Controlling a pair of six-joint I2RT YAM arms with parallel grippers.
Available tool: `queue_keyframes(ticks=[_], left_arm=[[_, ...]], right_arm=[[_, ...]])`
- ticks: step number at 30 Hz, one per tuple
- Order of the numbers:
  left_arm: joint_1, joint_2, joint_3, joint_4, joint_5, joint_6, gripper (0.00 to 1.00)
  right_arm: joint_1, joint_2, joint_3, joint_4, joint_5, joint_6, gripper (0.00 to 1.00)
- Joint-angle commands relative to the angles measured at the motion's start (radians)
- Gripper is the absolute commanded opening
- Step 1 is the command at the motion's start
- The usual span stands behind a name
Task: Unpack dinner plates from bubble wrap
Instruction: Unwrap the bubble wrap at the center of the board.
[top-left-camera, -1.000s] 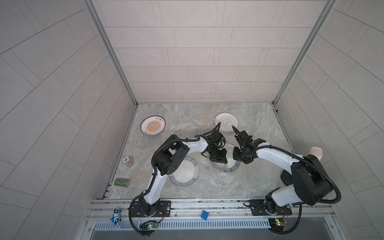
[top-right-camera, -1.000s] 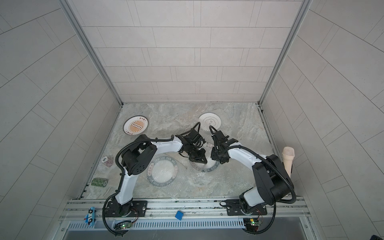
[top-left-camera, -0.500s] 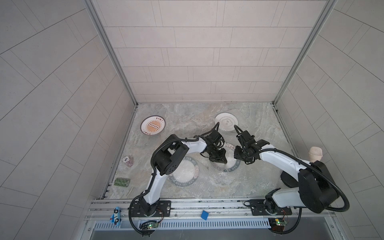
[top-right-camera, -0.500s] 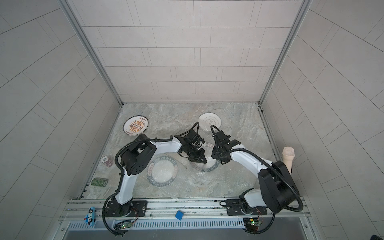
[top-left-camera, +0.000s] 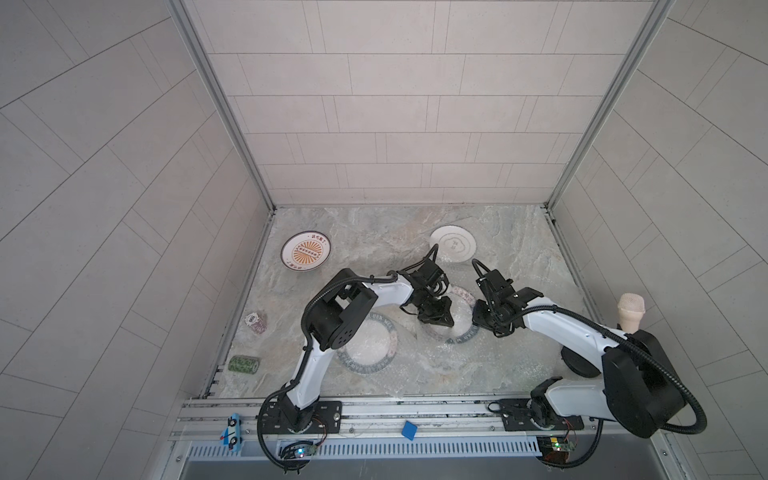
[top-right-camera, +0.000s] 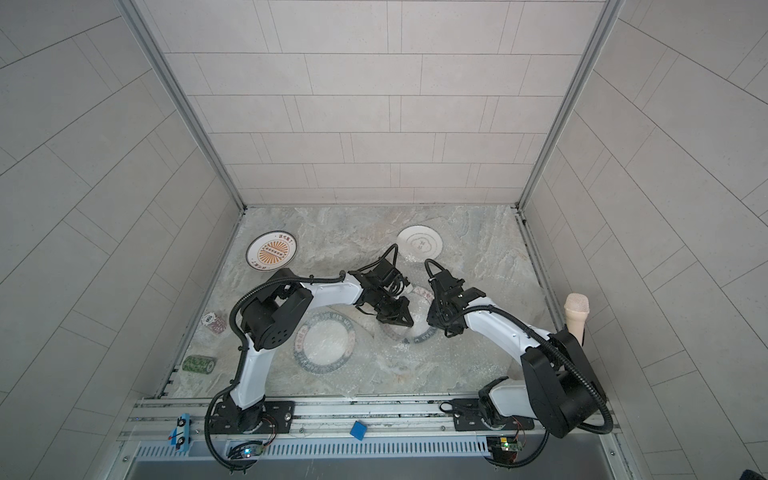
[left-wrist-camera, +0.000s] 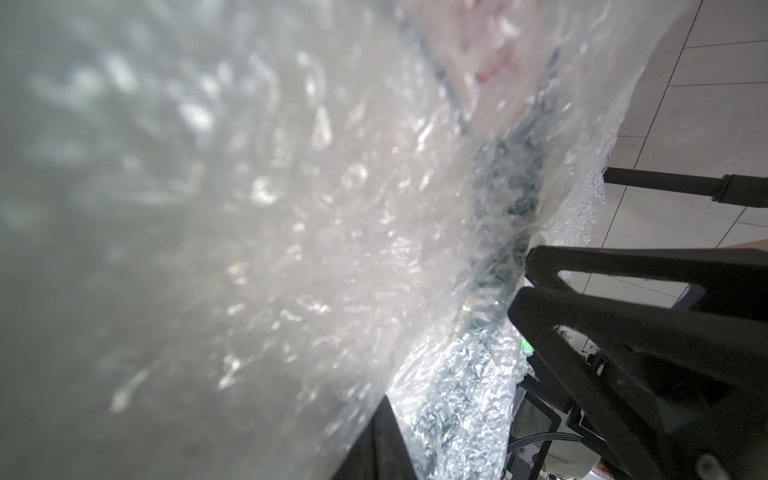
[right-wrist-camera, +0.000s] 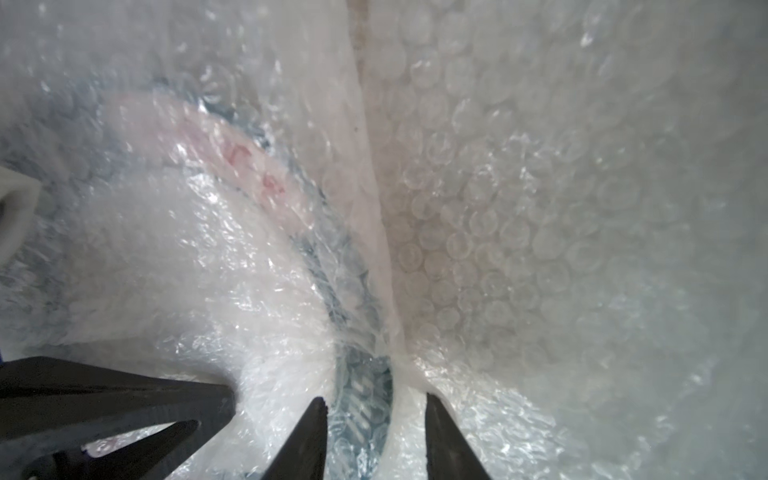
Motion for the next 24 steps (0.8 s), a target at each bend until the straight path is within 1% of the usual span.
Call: queue_keyframes(ticks=[1, 3, 5, 8, 16, 18, 22, 24], left_arm=[[0.012, 0.046, -0.049, -0.099, -0.121, -0.004, 0.07], [0.012, 0.046, -0.050, -0.098, -0.121, -0.004, 0.07], [0.013, 0.043, -0.053, -0.093, -0.121, -0.006, 0.07], [0.014, 0.047, -0.052, -0.092, -0.118, -0.007, 0.07], [0.015, 0.045, -0.054, -0.091, -0.120, -0.009, 0.07], [0.015, 0.045, -0.058, -0.089, -0.120, -0.012, 0.07], [0.015, 0.046, -0.065, -0.082, -0.122, -0.017, 0.07], [0.018, 0.045, -0.065, -0.082, -0.123, -0.017, 0.07]], right_arm=[[0.008, -0.002, 0.027, -0.044, 0.094, -0.011, 0.38], [0.016, -0.003, 0.064, -0.116, 0.177, -0.045, 0.36], [0.018, -0.006, 0.077, -0.133, 0.216, -0.074, 0.36], [0.020, 0.031, 0.104, -0.138, 0.207, -0.118, 0.35], [0.043, 0.157, 0.140, -0.086, 0.164, -0.145, 0.30], [0.046, 0.173, 0.147, -0.087, 0.170, -0.144, 0.27], [0.047, 0.169, 0.147, -0.099, 0.201, -0.137, 0.09], [0.048, 0.161, 0.146, -0.102, 0.204, -0.137, 0.06]])
